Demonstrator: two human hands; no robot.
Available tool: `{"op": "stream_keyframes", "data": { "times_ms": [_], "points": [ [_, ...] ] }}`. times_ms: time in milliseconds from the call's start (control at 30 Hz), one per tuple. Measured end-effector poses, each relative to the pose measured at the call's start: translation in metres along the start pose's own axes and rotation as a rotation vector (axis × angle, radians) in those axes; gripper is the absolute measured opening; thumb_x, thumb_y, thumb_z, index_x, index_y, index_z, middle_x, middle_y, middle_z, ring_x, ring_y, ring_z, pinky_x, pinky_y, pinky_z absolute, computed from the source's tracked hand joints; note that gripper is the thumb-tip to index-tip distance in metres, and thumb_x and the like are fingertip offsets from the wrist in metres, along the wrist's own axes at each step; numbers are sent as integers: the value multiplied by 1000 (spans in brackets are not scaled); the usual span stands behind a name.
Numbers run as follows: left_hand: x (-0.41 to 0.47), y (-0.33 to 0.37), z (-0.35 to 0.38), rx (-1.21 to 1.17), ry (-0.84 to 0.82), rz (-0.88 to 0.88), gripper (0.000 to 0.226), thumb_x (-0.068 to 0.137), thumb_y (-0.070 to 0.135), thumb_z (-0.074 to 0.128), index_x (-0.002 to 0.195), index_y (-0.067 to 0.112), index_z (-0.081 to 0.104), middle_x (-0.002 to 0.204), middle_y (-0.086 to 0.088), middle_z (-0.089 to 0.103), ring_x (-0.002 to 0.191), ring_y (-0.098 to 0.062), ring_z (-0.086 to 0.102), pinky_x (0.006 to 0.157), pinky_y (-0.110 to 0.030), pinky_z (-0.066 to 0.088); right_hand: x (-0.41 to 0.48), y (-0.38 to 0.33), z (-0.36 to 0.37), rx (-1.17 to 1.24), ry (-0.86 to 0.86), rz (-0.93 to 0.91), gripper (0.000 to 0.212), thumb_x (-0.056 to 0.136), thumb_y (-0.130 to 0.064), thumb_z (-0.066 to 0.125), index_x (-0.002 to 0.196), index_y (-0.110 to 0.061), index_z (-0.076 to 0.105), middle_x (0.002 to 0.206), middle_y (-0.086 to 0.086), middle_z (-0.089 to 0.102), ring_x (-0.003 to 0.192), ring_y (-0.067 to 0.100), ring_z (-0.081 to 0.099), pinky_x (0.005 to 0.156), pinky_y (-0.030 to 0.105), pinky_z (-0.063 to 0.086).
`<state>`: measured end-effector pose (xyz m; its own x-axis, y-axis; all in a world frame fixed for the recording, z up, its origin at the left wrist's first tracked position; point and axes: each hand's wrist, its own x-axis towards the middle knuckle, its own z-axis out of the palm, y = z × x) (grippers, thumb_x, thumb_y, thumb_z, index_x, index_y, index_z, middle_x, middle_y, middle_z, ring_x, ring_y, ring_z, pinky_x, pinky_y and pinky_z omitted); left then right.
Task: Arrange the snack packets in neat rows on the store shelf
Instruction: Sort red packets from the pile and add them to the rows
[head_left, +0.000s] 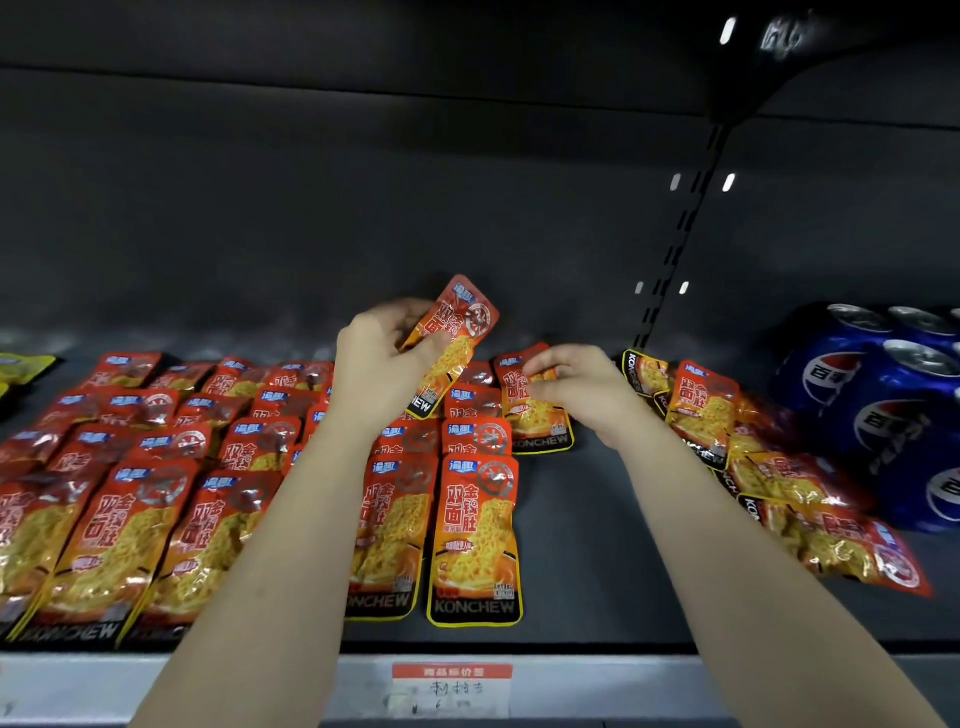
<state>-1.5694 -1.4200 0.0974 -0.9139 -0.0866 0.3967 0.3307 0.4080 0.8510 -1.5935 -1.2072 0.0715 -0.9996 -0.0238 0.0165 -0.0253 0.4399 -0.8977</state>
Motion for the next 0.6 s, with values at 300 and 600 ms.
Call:
{"op": "stream_keyframes", "data": {
  "times_ms": [300,600],
  "points": [
    [-1,2,1,39,3,7,28,88,24,69,115,18,66,111,3,70,101,-12,66,90,-42,55,5,10,-9,-78,11,15,21,80,-6,74,91,-24,71,103,-1,67,102,16,63,91,34,53],
    [-2,4,1,75,-3,3,27,88,25,69,114,19,65,104,11,66,99,-7,65,88,-35,56,5,16,0,-273,87,-65,24,81,-19,78,99,-22,62,82,-5,53,79,13,56,59,21,42]
  ]
}}
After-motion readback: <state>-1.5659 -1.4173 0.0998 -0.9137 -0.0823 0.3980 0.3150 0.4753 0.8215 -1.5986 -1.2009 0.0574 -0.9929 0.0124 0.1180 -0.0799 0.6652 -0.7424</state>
